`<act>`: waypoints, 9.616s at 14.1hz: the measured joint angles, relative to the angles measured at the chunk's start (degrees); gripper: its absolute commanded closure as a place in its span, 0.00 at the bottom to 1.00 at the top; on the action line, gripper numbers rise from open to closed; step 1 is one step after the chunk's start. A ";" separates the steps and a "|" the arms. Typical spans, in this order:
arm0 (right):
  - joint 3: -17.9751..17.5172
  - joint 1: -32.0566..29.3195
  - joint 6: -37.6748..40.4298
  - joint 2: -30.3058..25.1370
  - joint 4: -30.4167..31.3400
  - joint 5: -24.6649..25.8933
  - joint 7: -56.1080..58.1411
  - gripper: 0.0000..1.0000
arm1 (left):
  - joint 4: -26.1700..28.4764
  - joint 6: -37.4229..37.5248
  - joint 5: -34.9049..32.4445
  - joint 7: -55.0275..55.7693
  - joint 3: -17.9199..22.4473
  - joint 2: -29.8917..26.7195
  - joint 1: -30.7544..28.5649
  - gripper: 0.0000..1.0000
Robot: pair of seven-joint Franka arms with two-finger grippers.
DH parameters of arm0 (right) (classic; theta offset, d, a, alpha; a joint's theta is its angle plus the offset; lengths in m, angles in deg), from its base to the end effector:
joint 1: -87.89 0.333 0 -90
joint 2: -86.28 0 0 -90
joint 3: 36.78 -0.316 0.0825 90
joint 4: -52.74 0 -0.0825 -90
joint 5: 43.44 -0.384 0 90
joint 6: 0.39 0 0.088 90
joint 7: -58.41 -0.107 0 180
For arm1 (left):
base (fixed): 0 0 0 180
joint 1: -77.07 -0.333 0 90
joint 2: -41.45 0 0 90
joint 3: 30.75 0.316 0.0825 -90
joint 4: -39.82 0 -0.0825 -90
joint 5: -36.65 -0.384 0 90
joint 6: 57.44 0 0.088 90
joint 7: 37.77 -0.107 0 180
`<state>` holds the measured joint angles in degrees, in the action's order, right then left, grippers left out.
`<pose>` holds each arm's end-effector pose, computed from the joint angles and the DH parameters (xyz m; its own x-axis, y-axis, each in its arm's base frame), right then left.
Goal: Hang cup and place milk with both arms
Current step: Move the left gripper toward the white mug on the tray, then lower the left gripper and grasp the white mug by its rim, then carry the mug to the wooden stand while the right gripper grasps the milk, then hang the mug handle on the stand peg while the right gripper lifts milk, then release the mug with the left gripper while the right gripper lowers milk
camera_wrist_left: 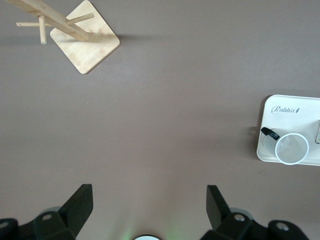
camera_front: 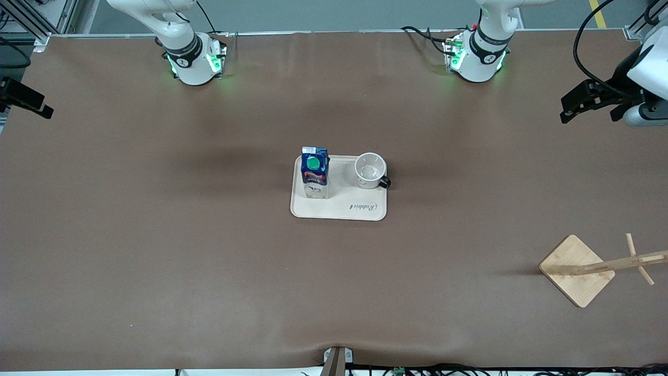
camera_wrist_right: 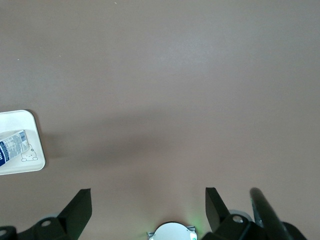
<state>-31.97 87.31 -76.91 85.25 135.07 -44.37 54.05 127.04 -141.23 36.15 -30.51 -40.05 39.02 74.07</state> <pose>0.5205 -0.0476 0.6761 0.9826 -0.1651 -0.0844 -0.1666 -0.9860 -0.0112 0.5269 -0.0593 0.6604 0.9997 0.0180 -0.0159 0.0177 -0.9997 -0.0177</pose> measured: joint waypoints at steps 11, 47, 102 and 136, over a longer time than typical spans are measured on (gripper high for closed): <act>-0.27 0.03 0.68 0.01 0.01 0.00 -0.01 0.00 | -0.12 0.91 0.00 2.68 -2.88 1.42 1.05 0.00; -0.52 0.16 -4.95 8.61 0.42 -0.12 0.36 0.00 | 28.64 -49.91 -12.69 89.71 -28.04 32.57 9.18 1.00; -0.08 40.48 -22.46 34.21 -5.45 -17.14 -33.14 1.00 | 5.64 -36.84 -4.84 17.48 -27.48 19.71 -40.33 1.00; 0.95 -6.82 -19.37 23.89 18.56 -5.31 13.64 0.00 | -0.28 -16.52 -13.40 13.65 -36.22 19.46 -40.07 0.00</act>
<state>-31.03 80.49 -96.28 109.14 153.63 -49.68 67.69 126.76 -157.74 22.75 -16.86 -76.27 58.47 34.00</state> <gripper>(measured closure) 0.172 0.000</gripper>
